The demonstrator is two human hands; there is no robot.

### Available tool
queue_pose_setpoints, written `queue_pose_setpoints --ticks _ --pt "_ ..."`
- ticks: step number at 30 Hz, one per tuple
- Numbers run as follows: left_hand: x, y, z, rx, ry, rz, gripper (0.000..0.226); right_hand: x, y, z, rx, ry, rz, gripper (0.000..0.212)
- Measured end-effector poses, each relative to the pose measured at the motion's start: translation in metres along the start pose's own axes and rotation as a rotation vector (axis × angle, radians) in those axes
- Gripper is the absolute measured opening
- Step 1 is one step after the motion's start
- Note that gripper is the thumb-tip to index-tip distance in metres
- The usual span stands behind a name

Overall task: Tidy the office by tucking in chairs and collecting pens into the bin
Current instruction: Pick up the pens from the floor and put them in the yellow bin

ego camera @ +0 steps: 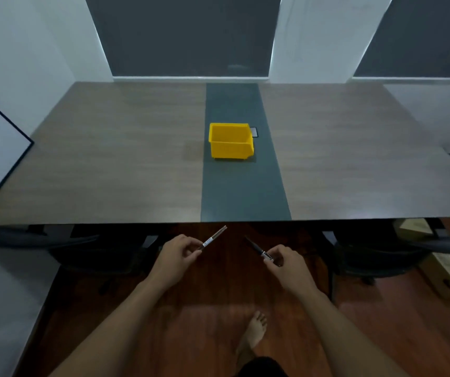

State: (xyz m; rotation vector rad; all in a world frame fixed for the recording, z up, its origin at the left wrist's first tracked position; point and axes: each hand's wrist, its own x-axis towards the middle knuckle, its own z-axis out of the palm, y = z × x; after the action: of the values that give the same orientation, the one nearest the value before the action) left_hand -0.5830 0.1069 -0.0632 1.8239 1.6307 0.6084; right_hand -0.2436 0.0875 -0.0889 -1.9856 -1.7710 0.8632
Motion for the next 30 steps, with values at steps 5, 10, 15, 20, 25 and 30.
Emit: queue_pose_setpoints --ticks 5,10,15,20,25,30 --pt "0.071 0.003 0.002 -0.033 0.063 -0.056 0.019 0.090 -0.011 -0.031 0.009 -0.050 -0.026 0.009" --pt "0.137 0.006 0.008 -0.070 0.126 -0.090 0.020 0.172 -0.016 -0.053 -0.001 -0.098 -0.074 0.008" --pt "0.190 0.007 0.007 -0.096 0.121 -0.115 0.025 0.231 -0.025 -0.058 -0.010 -0.139 -0.077 0.009" --pt "0.256 -0.009 -0.003 -0.117 0.102 -0.126 0.027 0.296 -0.038 -0.055 0.009 -0.138 -0.054 0.010" --pt "0.330 -0.028 -0.022 -0.150 0.071 -0.117 0.021 0.353 -0.048 -0.058 0.011 -0.077 -0.039 0.009" --pt "0.415 -0.047 -0.040 -0.126 0.039 -0.079 0.015 0.414 -0.068 -0.078 -0.009 0.033 0.039 0.010"
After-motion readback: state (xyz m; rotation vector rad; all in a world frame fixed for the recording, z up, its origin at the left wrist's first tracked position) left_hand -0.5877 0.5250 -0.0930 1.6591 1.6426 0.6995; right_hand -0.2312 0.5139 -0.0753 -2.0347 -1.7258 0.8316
